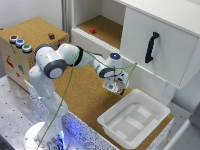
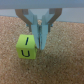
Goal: Go push the yellow block to the left
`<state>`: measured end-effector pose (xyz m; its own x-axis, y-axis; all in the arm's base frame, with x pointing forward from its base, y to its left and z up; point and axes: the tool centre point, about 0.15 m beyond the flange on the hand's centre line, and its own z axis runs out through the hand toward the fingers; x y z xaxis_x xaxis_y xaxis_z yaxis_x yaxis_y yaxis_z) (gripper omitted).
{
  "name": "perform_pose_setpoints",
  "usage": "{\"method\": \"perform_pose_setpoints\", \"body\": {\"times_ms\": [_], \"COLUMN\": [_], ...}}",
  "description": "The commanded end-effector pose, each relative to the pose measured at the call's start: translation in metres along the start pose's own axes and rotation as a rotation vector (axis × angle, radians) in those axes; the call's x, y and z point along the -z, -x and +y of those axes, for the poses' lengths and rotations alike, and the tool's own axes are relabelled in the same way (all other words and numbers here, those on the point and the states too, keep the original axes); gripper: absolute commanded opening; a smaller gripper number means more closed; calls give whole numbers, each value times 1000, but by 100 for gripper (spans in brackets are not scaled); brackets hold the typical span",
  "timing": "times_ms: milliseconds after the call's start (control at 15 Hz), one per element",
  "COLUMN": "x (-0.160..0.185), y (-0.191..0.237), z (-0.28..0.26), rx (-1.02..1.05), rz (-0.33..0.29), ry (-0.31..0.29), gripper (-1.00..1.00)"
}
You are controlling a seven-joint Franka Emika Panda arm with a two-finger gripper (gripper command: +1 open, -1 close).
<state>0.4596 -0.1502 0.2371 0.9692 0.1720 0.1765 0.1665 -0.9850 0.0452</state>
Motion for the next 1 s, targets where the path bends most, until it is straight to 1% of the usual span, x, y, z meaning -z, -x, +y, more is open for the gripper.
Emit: {"method": "perform_pose_setpoints", "body": {"times_ms": [0,133,667,933], "x": [-28,-31,-28,-26], "y": [1,2,-16,-21], "z": [-8,-11,-53,-74], "rx": [-19,-24,6,-8], "rz": [23,20,49,42], "ry": [25,15,-9,-28], "gripper": [-100,-100,-100,-100]}}
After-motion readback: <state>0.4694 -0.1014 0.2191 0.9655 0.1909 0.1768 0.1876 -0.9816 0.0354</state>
